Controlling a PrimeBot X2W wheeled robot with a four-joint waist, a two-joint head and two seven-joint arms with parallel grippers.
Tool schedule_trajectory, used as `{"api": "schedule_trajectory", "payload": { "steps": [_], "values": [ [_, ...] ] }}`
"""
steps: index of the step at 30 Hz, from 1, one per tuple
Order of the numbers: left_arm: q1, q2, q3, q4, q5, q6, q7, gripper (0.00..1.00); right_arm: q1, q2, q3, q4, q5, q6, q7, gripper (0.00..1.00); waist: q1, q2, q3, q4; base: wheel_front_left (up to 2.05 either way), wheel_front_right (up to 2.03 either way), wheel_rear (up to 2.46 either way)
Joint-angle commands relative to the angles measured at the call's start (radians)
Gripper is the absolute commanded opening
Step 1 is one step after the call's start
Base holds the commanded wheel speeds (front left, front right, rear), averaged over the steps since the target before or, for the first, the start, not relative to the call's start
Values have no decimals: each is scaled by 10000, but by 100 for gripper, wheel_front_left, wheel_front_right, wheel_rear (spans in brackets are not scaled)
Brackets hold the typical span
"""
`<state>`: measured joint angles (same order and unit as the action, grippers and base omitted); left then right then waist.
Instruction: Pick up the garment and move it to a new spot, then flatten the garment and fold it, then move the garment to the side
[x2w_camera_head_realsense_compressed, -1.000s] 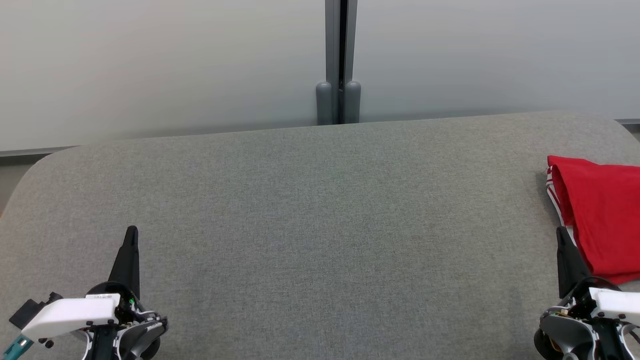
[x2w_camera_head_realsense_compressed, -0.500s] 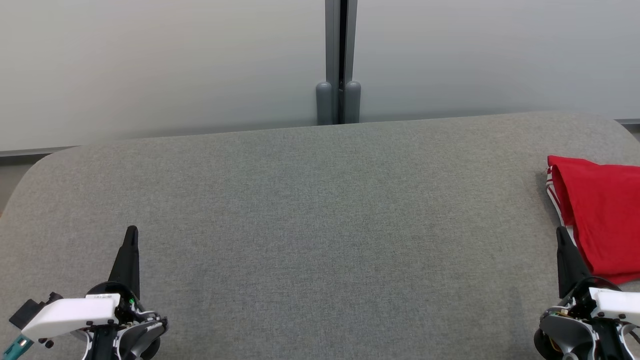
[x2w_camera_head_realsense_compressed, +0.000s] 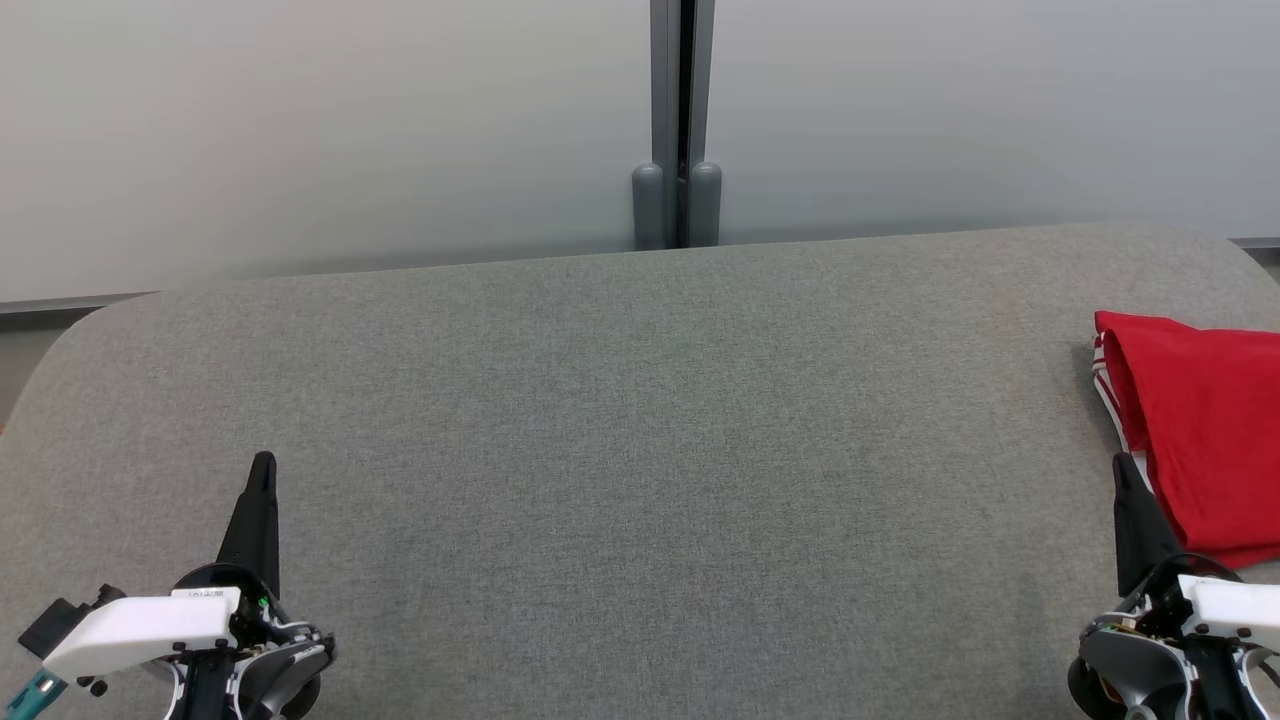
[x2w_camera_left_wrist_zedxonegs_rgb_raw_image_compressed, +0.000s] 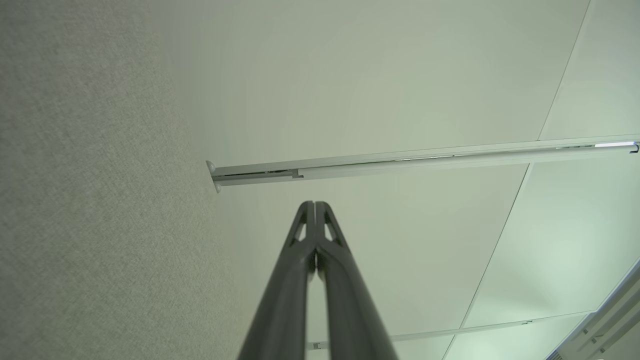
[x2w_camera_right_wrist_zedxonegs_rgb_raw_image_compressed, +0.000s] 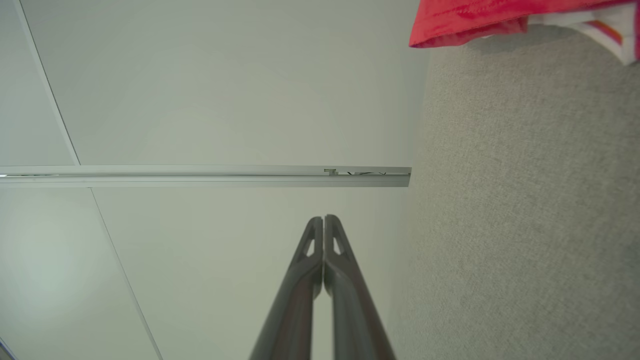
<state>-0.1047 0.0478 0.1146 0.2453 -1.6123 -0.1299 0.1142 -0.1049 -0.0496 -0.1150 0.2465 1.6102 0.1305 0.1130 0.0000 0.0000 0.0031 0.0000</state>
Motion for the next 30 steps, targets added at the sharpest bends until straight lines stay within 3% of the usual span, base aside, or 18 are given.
{"api": "schedule_trajectory", "payload": {
  "steps": [1, 30],
  "values": [
    [-106, 22, 33, 5, -12, -51, 28, 0, -107, -6, 0, 9, 50, 4, 12, 0, 0, 0, 0, 0, 0, 0, 0],
    [-106, 22, 32, 4, -13, -51, 27, 0, -105, -6, 2, 9, 49, 4, 11, 0, 0, 0, 0, 0, 0, 0, 0]
  ]
}}
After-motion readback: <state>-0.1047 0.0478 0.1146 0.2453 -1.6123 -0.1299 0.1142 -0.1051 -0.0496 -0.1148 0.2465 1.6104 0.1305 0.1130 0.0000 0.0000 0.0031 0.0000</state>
